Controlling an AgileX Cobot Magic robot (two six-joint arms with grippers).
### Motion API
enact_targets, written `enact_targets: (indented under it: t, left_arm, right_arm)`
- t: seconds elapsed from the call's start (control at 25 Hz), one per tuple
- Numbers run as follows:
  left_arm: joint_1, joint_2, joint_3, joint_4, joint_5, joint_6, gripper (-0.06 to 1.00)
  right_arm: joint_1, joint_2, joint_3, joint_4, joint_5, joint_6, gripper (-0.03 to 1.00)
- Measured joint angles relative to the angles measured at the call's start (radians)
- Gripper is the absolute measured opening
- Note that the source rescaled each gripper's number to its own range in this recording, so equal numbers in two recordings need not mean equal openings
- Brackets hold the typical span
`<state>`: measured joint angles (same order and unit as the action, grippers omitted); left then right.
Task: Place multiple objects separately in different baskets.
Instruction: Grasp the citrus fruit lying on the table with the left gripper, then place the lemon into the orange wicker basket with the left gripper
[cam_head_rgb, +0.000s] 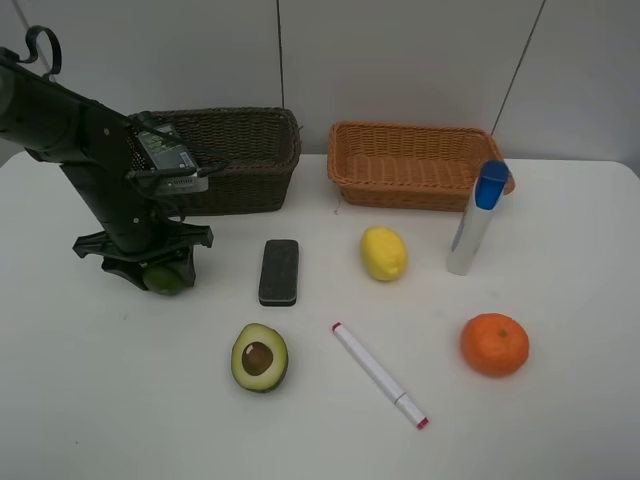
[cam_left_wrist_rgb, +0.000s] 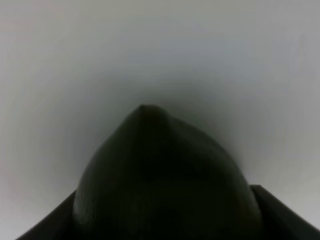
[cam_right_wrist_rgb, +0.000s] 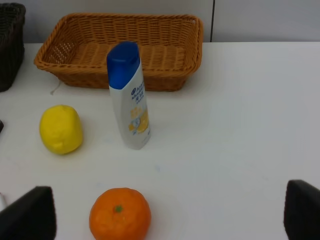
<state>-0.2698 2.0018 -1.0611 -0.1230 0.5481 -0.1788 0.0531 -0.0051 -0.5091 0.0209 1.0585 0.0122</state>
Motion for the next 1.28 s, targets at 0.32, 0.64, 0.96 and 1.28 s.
enact_targets:
  t: [0.32, 0.64, 0.96, 1.28]
  left_arm:
    - [-0.002, -0.155, -0.197, -0.030, 0.272, 0.073, 0.51]
    - [-0.161, 0.011, -0.693, -0.108, 0.283, 0.152, 0.51]
    - [-0.332, 0.438, -1.237, -0.116, 0.237, 0.155, 0.51]
    - [-0.334, 0.674, -1.436, -0.121, 0.100, 0.147, 0.90]
  right_arm:
    - [0.000, 0.000, 0.000, 0.000, 0.000, 0.000, 1.00]
    - [0.000, 0.000, 0.000, 0.000, 0.000, 0.000, 1.00]
    - [0.000, 0.000, 0.000, 0.000, 0.000, 0.000, 1.00]
    - [0.000, 0.000, 0.000, 0.000, 0.000, 0.000, 1.00]
